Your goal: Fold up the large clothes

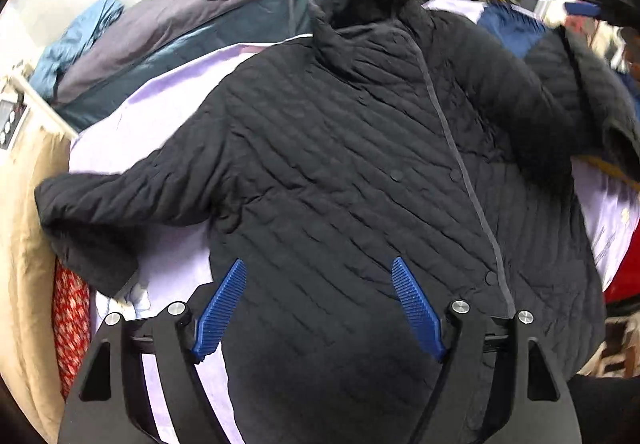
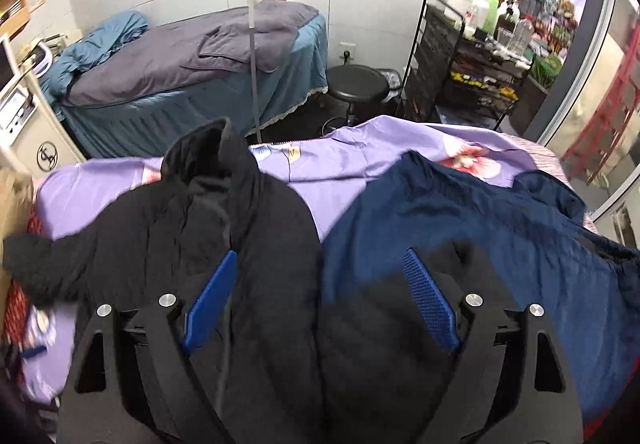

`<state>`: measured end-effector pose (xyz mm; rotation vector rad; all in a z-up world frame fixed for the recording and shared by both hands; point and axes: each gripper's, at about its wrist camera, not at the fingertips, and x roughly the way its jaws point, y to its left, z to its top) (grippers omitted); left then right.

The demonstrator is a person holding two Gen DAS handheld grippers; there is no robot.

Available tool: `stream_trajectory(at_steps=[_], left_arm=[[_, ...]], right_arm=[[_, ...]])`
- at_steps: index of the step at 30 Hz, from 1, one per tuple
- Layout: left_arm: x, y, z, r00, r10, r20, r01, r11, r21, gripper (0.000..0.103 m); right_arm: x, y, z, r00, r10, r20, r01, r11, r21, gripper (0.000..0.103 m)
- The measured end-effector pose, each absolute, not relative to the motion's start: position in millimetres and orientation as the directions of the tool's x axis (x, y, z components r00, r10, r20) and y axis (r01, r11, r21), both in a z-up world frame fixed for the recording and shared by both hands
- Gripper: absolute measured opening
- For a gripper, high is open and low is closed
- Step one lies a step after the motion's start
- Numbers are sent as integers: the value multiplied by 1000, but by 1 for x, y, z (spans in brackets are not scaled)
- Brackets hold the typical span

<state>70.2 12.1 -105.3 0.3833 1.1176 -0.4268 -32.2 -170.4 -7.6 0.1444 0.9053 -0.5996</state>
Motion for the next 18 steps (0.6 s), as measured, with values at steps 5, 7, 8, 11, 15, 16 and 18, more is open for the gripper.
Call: stream_trajectory(at_steps=[5,7,8,11,15,16,18], left_arm=[[64,-5,-113,355,-129,-926,532,843,87,86],[60,-12,-116,355,-113,-928,536,838,103,87],[59,-14,-117,358,-105,-928,540,834,114,87],[55,-21,-119,360,-88,-929,551,823,136,88],[52,-22,-118,363,-87,-928,559,817,143,89],[52,-21,-117,364,-85,-928,558,817,144,89],[51,-19,-116,364,-81,-928,550,822,144,89]], right_arm=[[-97,-142,-13,438,-498,-748,523,818,-238,88],[-113,-132,-22,380,-530,-758,508,804,-308,88],[-118,-128,-24,368,-539,-758,504,800,-324,88],[-128,-108,-37,346,-544,-765,457,809,-369,88],[-120,-71,-69,315,-638,-703,278,770,-574,88],[-114,-60,-82,308,-688,-658,203,723,-661,88],[-109,-49,-101,309,-742,-596,106,649,-753,88]])
